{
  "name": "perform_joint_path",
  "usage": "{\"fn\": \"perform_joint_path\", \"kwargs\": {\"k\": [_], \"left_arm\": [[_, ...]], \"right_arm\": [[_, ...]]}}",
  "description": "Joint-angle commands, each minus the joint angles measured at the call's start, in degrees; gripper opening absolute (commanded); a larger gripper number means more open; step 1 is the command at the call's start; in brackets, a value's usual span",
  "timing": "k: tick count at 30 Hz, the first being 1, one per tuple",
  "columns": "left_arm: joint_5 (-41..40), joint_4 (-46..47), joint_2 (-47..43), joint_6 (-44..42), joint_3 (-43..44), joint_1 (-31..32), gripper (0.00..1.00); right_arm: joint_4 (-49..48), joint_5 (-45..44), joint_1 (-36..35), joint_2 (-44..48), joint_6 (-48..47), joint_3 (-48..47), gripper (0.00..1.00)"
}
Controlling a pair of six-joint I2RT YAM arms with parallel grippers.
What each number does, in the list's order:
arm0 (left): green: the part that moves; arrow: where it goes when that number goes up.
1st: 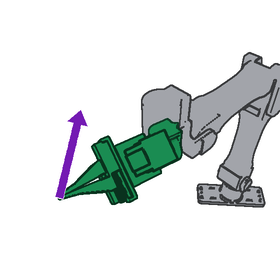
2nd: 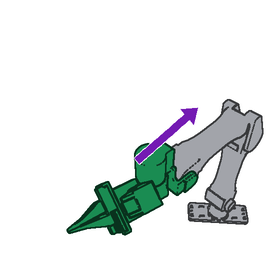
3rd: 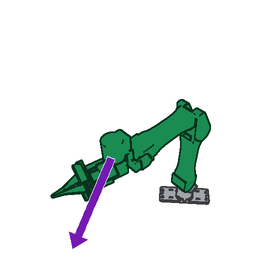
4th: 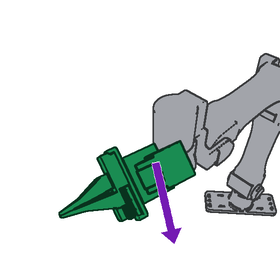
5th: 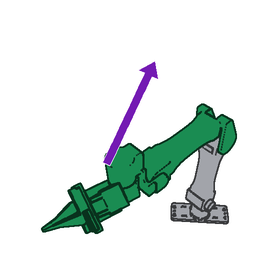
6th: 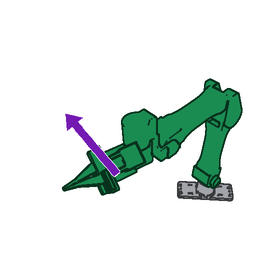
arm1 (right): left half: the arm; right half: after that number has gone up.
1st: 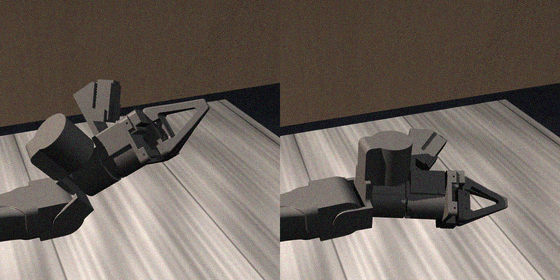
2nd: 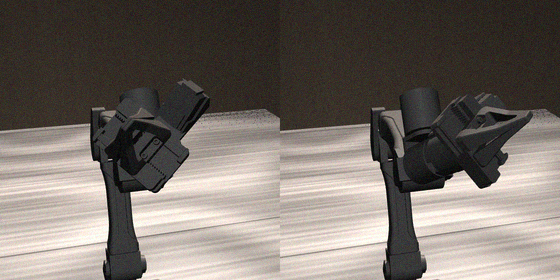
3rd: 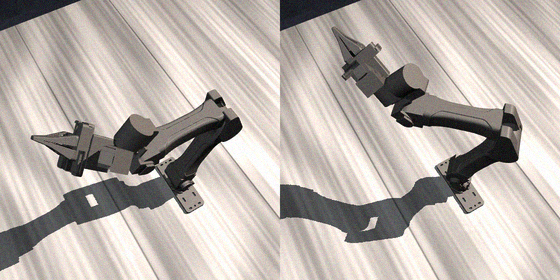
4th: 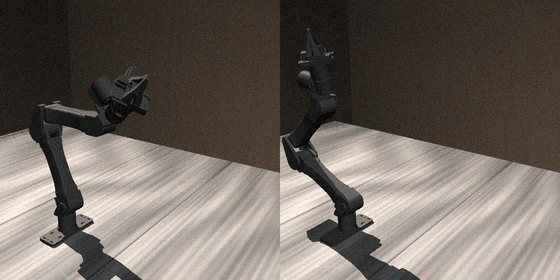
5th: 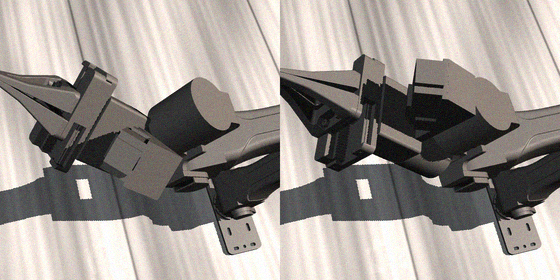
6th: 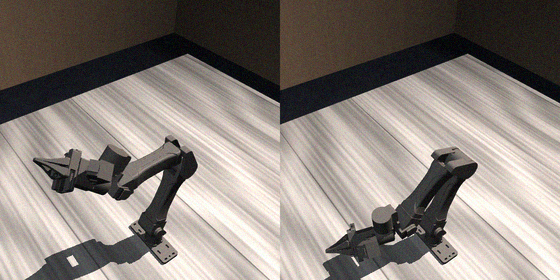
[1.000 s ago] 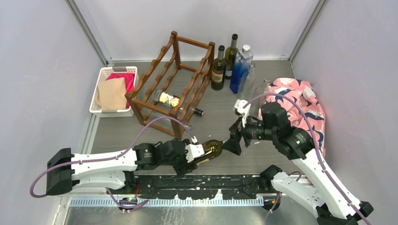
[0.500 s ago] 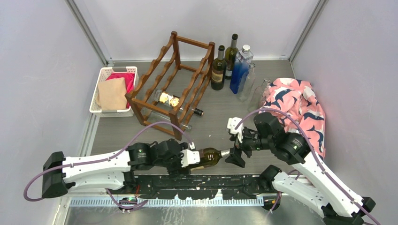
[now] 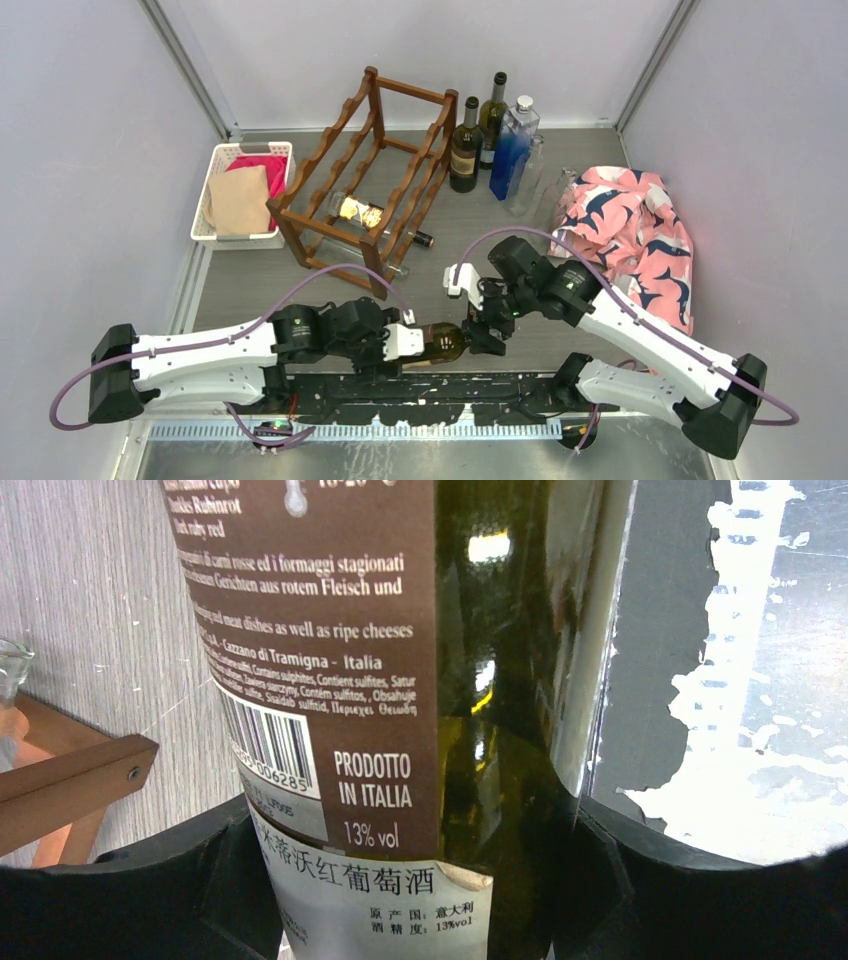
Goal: Put the wine bottle on the wine rack
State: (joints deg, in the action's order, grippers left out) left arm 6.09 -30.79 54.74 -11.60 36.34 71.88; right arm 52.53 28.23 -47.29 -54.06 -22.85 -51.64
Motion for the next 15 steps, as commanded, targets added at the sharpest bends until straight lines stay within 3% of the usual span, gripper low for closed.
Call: {"fn": "perform_joint_path", "kwargs": {"k": [1,7,15], "left_arm": [[1.3,4.9,-2.6,-1.2,3.8,-0.2,0.0],[1.0,4.5,-3.1,-1.1,3.7,-0.2,0.0],[0.9,4.7,-2.2,-1.3,3.9,-0.2,0.0]], "right_arm": [[-0.4,-1.5,-2.2,-1.1,-1.9,-2.3,0.76],[-1.3,-1.2,-3.6,-2.8,-2.5,-2.8,0.67],[-0.5,-0.6,-4.4,-4.4,-2.5,-4.2,0.4]]}}
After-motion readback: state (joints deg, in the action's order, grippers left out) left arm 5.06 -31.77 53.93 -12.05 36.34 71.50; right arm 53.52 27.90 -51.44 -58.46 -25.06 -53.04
